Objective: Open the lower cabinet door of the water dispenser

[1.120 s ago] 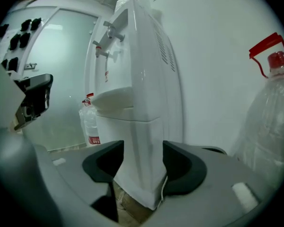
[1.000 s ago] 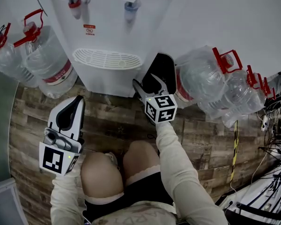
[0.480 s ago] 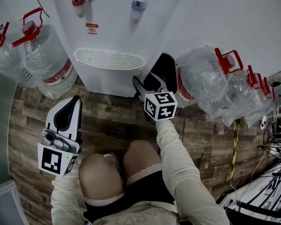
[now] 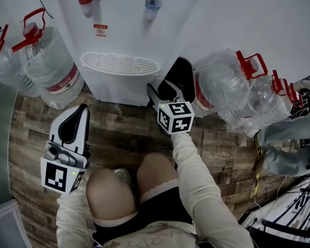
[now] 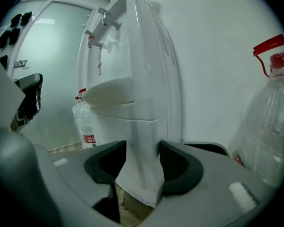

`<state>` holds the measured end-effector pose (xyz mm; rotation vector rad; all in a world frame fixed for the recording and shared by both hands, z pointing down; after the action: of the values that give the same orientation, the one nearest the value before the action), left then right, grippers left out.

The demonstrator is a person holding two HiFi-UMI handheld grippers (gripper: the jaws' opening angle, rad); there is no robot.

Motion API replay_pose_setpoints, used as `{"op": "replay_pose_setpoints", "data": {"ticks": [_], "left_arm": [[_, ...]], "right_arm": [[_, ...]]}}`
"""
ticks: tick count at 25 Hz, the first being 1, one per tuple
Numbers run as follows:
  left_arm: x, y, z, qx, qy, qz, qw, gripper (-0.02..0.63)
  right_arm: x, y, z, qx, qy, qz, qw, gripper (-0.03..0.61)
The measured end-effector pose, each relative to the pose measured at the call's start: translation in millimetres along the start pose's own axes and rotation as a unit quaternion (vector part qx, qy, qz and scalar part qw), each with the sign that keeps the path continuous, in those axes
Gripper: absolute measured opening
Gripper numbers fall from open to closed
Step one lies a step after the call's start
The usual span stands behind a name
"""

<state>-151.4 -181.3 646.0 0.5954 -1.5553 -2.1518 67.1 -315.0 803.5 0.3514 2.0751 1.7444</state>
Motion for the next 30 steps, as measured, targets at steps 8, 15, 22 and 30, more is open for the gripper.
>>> {"op": "replay_pose_setpoints", "data": {"ticks": [8,15,22,30], "left_arm": [[-1,-1,-1,-0.004,0.002,0.003,1.0000,0.003],[-7,1,-5,-0.007,0.005,0.004,1.0000,0.003],[-14,-5,-5,-0.003,0.008,-0.004,1.0000,0.003],[-18,-13,0,0.003,0.004,-0.018,0.9998,0.003]], "right_arm": [[3,0,6,0.002,0.014,0.002,1.000,0.200],[19,6,29,-0.001,-0.014,-0.004,1.000,0.198],[32,11,51,-0.006,-0.019,-0.013,1.000,0.158],[55,18,73,-0.011,-0.036,-0.004,0.999,0.129]]}}
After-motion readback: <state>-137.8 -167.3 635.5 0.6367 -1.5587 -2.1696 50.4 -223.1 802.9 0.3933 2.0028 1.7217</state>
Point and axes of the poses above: the fingertips, and each gripper's own axes: z backward along the fingers, x to its left, y out of its underside, the point moved 3 cm from there along z, backward along the fingers, and after that the axes turned 10 degrees about -x, right-handed, at the moved point
